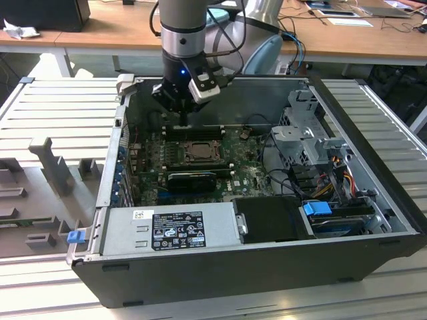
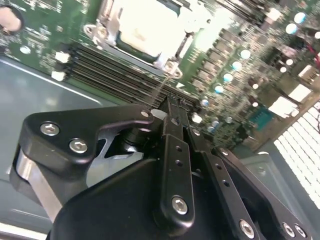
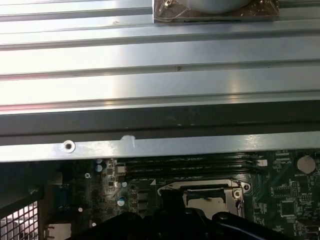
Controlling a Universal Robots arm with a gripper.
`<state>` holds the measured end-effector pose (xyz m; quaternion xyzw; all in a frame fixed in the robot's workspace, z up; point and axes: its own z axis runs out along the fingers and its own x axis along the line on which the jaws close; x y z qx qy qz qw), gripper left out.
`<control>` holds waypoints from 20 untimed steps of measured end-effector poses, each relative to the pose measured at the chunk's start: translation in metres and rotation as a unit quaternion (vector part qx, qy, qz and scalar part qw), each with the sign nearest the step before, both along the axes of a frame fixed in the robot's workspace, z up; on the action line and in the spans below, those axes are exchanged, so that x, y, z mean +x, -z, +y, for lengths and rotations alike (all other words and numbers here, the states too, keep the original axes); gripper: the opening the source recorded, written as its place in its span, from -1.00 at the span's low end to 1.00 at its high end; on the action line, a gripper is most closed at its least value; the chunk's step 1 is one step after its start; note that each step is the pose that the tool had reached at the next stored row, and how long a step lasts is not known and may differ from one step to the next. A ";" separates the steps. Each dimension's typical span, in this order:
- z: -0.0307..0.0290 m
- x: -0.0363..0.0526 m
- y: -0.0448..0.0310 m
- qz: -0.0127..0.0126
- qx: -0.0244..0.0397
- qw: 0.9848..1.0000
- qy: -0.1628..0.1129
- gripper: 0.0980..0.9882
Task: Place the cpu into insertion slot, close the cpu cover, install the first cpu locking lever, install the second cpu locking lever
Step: 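Install the first cpu locking lever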
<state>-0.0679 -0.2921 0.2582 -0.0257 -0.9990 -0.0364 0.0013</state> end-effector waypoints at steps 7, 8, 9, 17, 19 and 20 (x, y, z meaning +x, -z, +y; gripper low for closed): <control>0.0000 0.0169 0.0039 0.000 0.000 1.000 0.000 -0.98; -0.0002 0.0168 0.0039 0.000 0.002 1.000 0.000 -0.98; -0.0007 0.0168 0.0040 -0.001 0.005 1.000 0.000 -0.98; -0.0010 0.0259 0.0199 -0.001 0.012 1.000 -0.011 -0.98; -0.0009 0.0270 0.0223 -0.001 0.015 1.000 -0.014 -0.98; -0.0009 0.0273 0.0229 -0.001 0.015 1.000 -0.019 -0.98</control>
